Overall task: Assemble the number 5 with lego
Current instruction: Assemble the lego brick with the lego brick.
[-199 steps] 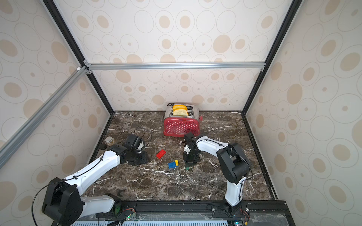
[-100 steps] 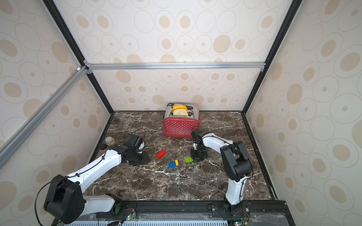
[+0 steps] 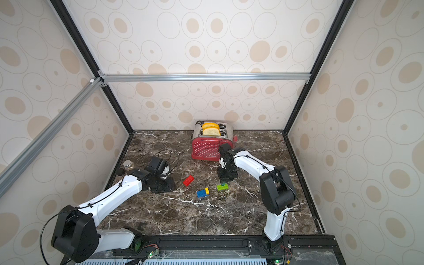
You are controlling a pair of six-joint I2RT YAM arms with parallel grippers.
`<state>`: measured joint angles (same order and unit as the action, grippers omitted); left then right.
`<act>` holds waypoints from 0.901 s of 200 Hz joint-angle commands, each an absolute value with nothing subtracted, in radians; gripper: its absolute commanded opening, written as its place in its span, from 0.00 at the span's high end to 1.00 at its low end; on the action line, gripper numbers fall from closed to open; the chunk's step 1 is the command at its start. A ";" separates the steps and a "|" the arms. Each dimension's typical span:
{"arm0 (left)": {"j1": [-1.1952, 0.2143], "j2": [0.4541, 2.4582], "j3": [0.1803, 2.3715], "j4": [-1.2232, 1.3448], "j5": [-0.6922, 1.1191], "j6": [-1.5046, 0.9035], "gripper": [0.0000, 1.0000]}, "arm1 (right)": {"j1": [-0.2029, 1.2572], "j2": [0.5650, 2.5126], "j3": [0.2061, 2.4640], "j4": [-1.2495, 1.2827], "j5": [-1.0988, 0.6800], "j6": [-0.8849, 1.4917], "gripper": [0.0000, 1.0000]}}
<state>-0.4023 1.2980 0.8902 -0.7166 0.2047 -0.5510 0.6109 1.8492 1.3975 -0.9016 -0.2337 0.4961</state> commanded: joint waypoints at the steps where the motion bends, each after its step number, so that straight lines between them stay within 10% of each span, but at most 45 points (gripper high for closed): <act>1: -0.394 1.255 0.907 -0.710 0.220 -0.522 0.47 | 0.630 1.907 1.429 -0.951 -0.240 0.480 0.92; 180: -0.382 1.217 0.859 -0.721 0.205 -0.526 0.48 | 0.672 2.059 1.549 -1.017 -0.206 0.489 0.92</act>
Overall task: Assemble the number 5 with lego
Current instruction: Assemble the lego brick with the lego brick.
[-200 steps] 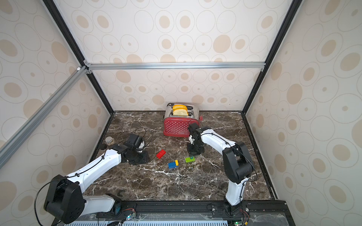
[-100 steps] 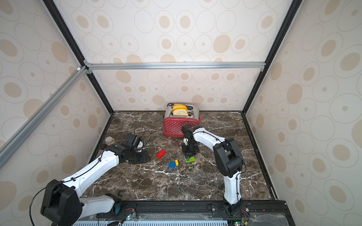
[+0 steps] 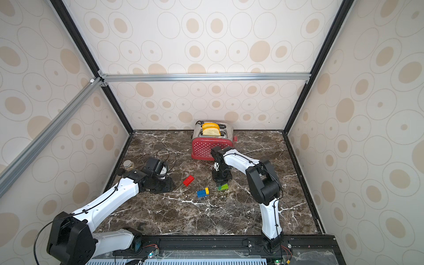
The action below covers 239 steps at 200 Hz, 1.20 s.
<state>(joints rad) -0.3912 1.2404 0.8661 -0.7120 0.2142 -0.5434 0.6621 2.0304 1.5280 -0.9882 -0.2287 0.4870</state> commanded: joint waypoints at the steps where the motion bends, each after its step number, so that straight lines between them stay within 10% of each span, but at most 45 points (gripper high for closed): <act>1: -0.382 1.217 0.859 -0.721 0.204 -0.526 0.48 | 0.671 2.060 1.549 -1.017 -0.205 0.489 0.91; 239: -0.378 1.186 0.845 -0.736 0.184 -0.537 0.48 | 0.704 2.253 1.453 -0.931 -0.068 0.523 0.94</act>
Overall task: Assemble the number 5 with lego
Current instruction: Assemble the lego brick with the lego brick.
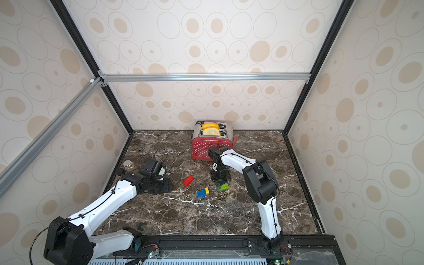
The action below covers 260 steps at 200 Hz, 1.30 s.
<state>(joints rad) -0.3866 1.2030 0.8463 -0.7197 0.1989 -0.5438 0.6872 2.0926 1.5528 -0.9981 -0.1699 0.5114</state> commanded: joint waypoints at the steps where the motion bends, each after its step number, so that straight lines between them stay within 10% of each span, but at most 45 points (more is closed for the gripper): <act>1: -0.378 1.186 0.844 -0.736 0.184 -0.537 0.48 | 0.704 2.253 1.453 -0.931 -0.069 0.524 0.94; 260: -0.377 1.254 0.885 -0.726 0.179 -0.544 0.46 | 0.696 1.879 1.577 -0.965 -0.141 0.410 0.57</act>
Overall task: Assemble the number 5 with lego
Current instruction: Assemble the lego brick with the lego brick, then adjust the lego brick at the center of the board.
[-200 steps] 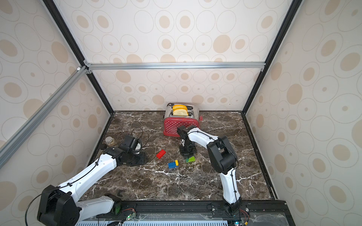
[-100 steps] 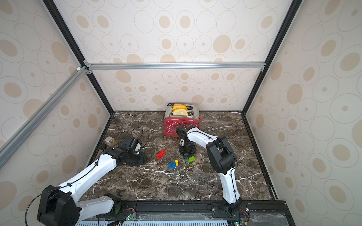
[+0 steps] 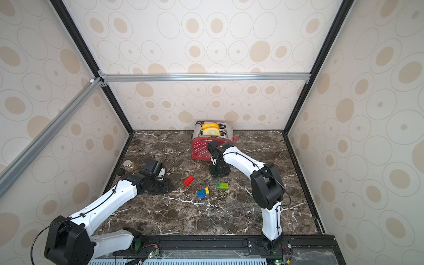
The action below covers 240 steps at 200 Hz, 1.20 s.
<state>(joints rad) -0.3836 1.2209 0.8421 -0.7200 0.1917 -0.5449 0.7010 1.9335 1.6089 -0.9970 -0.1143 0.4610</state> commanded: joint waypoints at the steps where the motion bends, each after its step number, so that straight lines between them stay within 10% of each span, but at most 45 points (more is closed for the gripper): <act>1: -0.376 1.256 0.886 -0.725 0.179 -0.544 0.46 | 0.695 1.877 1.574 -0.963 -0.143 0.408 0.57; 240: -0.436 1.933 1.301 -0.572 0.304 -0.526 0.51 | 0.638 1.539 1.153 -0.720 -0.139 0.307 0.58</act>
